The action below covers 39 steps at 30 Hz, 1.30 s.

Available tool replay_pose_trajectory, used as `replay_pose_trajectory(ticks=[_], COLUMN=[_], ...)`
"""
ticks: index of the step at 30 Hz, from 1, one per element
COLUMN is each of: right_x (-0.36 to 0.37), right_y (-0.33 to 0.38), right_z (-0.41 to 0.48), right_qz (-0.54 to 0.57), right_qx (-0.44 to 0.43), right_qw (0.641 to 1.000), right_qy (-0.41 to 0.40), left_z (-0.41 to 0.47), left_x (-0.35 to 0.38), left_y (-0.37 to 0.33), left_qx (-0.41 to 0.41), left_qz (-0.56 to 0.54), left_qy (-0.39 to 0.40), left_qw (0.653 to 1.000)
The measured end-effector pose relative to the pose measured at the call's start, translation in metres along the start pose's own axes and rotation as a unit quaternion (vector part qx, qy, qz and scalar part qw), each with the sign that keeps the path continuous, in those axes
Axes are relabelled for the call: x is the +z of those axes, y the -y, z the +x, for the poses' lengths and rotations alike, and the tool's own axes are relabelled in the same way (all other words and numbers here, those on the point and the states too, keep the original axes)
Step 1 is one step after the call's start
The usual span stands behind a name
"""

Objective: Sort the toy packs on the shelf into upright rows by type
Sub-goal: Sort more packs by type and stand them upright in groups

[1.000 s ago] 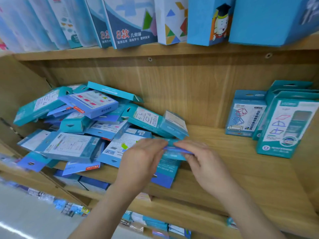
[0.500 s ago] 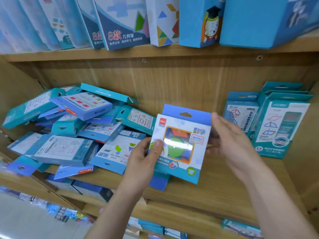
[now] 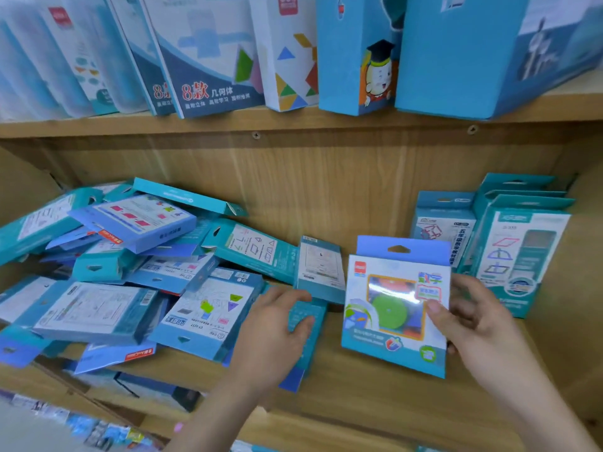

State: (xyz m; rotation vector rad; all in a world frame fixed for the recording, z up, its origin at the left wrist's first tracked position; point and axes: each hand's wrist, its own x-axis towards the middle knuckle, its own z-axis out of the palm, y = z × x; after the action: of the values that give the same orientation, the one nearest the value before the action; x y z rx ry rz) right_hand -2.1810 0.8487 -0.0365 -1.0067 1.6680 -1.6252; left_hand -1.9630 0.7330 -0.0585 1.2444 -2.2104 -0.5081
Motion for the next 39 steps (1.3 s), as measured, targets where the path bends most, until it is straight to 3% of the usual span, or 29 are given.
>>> replay_pose_trajectory(ticks=[6, 10, 13, 18, 24, 27, 32, 35, 39], right_x=[-0.018, -0.023, -0.027, -0.025, -0.003, 0.013, 0.044, 0.068, 0.099], right_y=[-0.026, -0.037, -0.04, -0.038, -0.027, -0.013, -0.001, 0.001, 0.005], right_z=[-0.002, -0.004, -0.004, -0.002, 0.002, -0.002, -0.004, -0.008, -0.016], right_qz=[-0.056, -0.05, -0.037, 0.022, 0.08, 0.113, 0.147, 0.186, 0.215], right_qx=[-0.019, -0.015, -0.009, 0.016, 0.039, 0.053, 0.08, 0.087, 0.095], right_qw=[0.997, 0.998, 0.999, 1.0, 0.996, 0.992, 0.986, 0.978, 0.971], right_qy=[-0.046, -0.038, -0.03, -0.012, 0.003, 0.008, -0.001, 0.021, 0.03], left_z=[0.028, 0.046, 0.056, 0.072, 0.056, 0.044, 0.023, 0.003, -0.018], left_x=[0.018, 0.016, 0.005, -0.039, -0.096, -0.121, -0.149, -0.134, -0.114], left_y=[-0.008, -0.006, -0.012, -0.025, -0.013, 0.009, 0.066, 0.095, 0.113], left_qx=[0.046, 0.035, 0.038, 0.057, -0.01, -0.131, -0.274, -0.324, -0.333], left_qz=[0.209, 0.218, 0.158, 0.033, -0.1, -0.226, -0.329, -0.372, -0.374], left_qy=[0.024, 0.016, 0.011, -0.114, -0.138, -0.158, -0.159, -0.139, -0.146], left_qw=[0.977, 0.975, 0.987, 0.991, 0.985, 0.952, 0.89, 0.859, 0.853])
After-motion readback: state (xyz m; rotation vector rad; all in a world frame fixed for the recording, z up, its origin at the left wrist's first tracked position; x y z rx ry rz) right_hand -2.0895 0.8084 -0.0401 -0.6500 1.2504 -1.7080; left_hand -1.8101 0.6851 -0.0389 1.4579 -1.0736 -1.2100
